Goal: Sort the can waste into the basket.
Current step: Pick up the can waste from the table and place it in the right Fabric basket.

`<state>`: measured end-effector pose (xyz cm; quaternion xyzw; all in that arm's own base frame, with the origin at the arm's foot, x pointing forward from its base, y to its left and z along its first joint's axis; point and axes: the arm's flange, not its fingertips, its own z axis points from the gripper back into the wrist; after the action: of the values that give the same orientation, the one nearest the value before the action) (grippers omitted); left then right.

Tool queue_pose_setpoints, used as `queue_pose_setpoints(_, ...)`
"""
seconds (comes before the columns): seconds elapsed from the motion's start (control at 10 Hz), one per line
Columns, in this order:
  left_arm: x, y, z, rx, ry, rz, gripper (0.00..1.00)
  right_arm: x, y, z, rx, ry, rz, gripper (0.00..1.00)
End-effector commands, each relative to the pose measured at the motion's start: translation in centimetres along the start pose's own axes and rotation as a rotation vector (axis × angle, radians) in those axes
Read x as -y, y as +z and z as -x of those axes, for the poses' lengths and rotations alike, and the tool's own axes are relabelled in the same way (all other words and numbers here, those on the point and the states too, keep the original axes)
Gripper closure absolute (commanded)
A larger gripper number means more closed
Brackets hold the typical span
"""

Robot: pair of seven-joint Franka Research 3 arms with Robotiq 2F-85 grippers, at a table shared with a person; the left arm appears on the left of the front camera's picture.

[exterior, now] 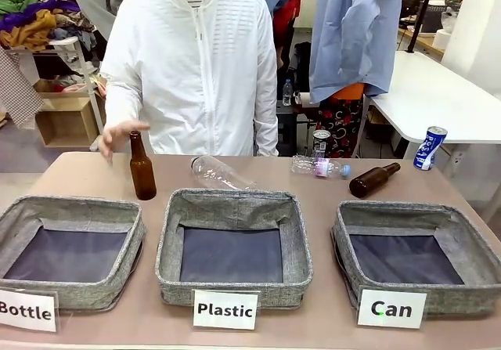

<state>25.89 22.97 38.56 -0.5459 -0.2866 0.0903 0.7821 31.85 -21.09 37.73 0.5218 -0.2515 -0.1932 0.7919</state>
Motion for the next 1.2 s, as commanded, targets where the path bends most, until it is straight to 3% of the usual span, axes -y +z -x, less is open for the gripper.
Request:
queue_pose_setpoints(0.0, 0.0, 0.0, -0.2, 0.012, -0.025, 0.020, 0.00, -1.5, -2.4, -4.5, 0.170, 0.381, 0.036, 0.00)
queue_pose_setpoints(0.2, 0.0, 0.0, -0.2, 0.012, -0.025, 0.020, 0.00, -1.2, -2.9, -7.5, 0.219, 0.670, 0.146, 0.00)
queue_pose_setpoints(0.3, 0.0, 0.0, -0.2, 0.012, -0.025, 0.020, 0.00, -0.8, -2.6, -8.3, 0.184, 0.755, 0.168, 0.00)
queue_pose_setpoints(0.4, 0.0, 0.0, -0.2, 0.012, -0.025, 0.020, 0.00, -0.3, -1.7, -9.1, 0.210, 0.830, 0.264, 0.00)
queue_pose_setpoints(0.5, 0.0, 0.0, -0.2, 0.012, -0.025, 0.020, 0.00, 0.7, -1.2, -9.7, 0.202, 0.837, 0.301, 0.00)
queue_pose_setpoints(0.6, 0.0, 0.0, -0.2, 0.012, -0.025, 0.020, 0.00, 2.4, -1.0, -9.9, 0.182, 0.758, 0.305, 0.00)
queue_pose_setpoints(0.7, 0.0, 0.0, -0.2, 0.012, -0.025, 0.020, 0.00, -0.7, -0.9, -9.2, 0.130, 0.818, 0.252, 0.00)
queue_pose_setpoints(1.1, 0.0, 0.0, -0.2, 0.012, -0.025, 0.020, 0.00, 0.9, -1.8, -10.3, 0.113, 0.824, 0.281, 0.00)
